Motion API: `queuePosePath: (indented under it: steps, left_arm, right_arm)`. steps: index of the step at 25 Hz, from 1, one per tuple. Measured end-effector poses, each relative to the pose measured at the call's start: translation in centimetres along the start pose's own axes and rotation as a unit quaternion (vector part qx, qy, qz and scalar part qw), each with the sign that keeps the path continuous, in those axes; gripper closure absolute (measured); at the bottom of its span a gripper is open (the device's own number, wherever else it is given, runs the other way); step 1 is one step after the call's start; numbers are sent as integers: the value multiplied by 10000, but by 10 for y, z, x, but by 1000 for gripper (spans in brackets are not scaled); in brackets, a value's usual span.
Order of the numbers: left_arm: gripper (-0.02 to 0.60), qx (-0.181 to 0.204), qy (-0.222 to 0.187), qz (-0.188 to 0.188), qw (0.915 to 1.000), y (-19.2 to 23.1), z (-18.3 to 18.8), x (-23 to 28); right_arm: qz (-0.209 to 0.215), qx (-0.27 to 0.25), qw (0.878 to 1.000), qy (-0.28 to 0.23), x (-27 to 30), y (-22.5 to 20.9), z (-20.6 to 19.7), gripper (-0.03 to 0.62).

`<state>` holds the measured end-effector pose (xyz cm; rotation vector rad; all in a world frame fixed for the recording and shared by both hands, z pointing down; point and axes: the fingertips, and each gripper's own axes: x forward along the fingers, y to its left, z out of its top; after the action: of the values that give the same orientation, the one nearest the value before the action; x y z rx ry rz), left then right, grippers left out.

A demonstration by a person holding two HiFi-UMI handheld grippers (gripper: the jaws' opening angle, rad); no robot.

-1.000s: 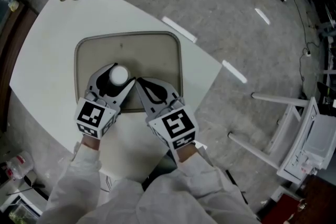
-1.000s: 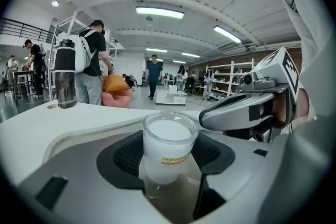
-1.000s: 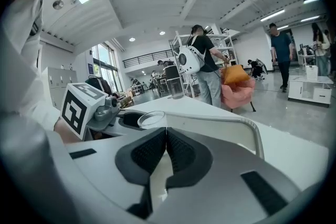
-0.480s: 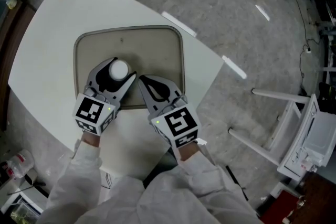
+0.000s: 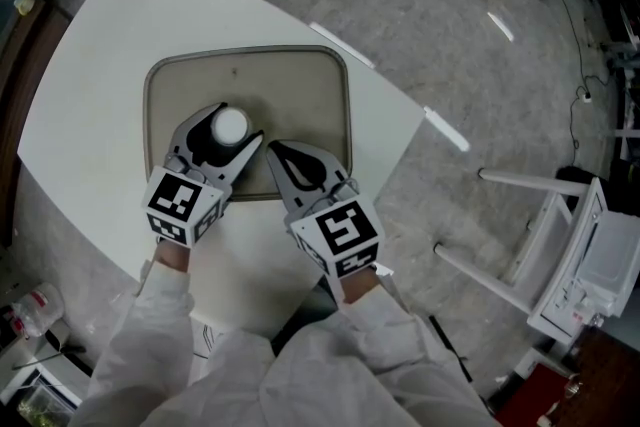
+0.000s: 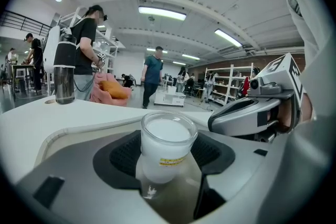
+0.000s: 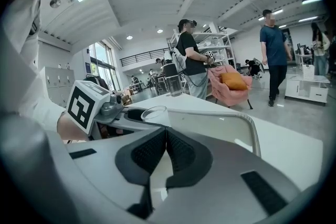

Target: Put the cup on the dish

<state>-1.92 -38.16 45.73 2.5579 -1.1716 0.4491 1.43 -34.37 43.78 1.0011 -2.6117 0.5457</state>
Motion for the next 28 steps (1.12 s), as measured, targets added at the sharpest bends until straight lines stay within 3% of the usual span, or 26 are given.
queuePosePath:
  steps: [10,19,28]
  left_arm:
    - [304,-53,204,64,9998,0,-4,-9]
    - [301,-86,189,87,9997,-13,2,-47]
    - [302,380,-138,146,9991,-41,30,-111]
  right_arm:
    - [5,-3,10000,-85,-11,6,-1,582]
    - [-150,-55,9993,-328,-37,29,14,582]
    - [-368,-163,9974,-599,-79,76,26,582]
